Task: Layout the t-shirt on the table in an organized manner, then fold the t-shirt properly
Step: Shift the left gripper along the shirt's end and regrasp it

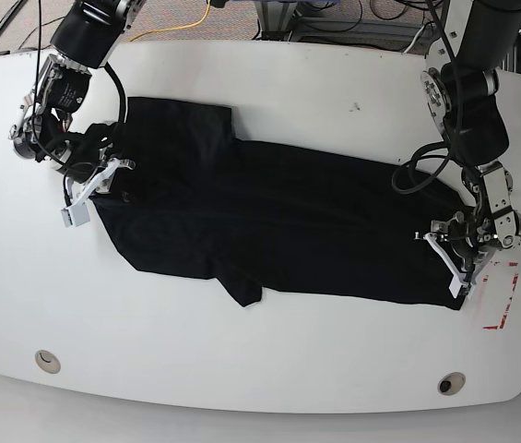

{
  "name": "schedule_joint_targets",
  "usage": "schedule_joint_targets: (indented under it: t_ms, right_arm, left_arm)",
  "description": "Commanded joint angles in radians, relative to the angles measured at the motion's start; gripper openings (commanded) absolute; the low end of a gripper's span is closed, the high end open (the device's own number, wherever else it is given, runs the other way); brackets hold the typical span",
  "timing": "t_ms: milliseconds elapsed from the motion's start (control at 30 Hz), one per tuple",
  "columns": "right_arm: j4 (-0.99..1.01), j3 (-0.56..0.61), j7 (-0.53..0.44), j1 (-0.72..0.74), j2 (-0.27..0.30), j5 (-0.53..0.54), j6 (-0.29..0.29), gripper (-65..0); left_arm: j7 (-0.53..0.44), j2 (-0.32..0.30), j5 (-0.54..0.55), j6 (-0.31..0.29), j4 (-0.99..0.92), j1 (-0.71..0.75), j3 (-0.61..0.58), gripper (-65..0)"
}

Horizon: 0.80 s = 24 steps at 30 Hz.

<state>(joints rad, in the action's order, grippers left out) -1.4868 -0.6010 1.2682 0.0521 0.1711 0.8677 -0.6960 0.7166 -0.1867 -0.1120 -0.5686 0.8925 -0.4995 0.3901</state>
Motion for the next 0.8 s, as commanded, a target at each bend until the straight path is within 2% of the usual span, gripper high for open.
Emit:
schedule_joint_targets:
  t_ms: [0, 133, 167, 367, 500, 633, 733, 767]
  right_arm:
    - [-0.022, -0.004, -0.015, 0.018, 0.012, 0.026, -0.002, -65.0]
    - [-0.022, -0.006, -0.015, 0.018, 0.012, 0.026, -0.002, -65.0]
    - [-0.022, -0.006, -0.015, 0.018, 0.012, 0.026, -0.002, -65.0]
    - [-0.022, -0.006, -0.015, 0.019, 0.012, 0.026, -0.002, -65.0]
    - [-0.022, -0.007, -0.015, 0.019, 0.012, 0.028, -0.002, -65.0]
    - [-0.022, -0.009, -0.014, 0.019, 0.018, 0.063, -0.002, -65.0]
    - [-0.024, -0.026, -0.009, 0.016, 0.020, 0.117, -0.002, -65.0]
    - [-0.024, -0.040, -0.009, 0.015, 0.021, 0.146, -0.002, -65.0]
  left_arm:
    - [-0.018, -0.009, 0.008, 0.000, 0.017, -0.040, -0.001, -51.2]
    - [-0.018, -0.012, 0.008, 0.000, 0.017, -0.040, -0.001, -64.2]
    - [-0.018, -0.012, 0.008, 0.000, 0.018, -0.040, -0.001, -65.0]
    - [-0.010, -0.012, 0.007, -0.001, 0.047, -0.041, 0.000, -64.6]
    - [0.001, -0.010, 0.007, -0.001, 0.152, -0.032, 0.002, -64.6]
    - [0.059, -0.012, 0.008, -0.006, 0.258, -0.004, 0.004, -64.6]
    - [0.107, -0.010, 0.010, -0.058, 0.353, 0.005, 0.005, -64.6]
    - [0.130, -0.007, 0.010, -0.098, 0.402, 0.005, 0.005, -64.6]
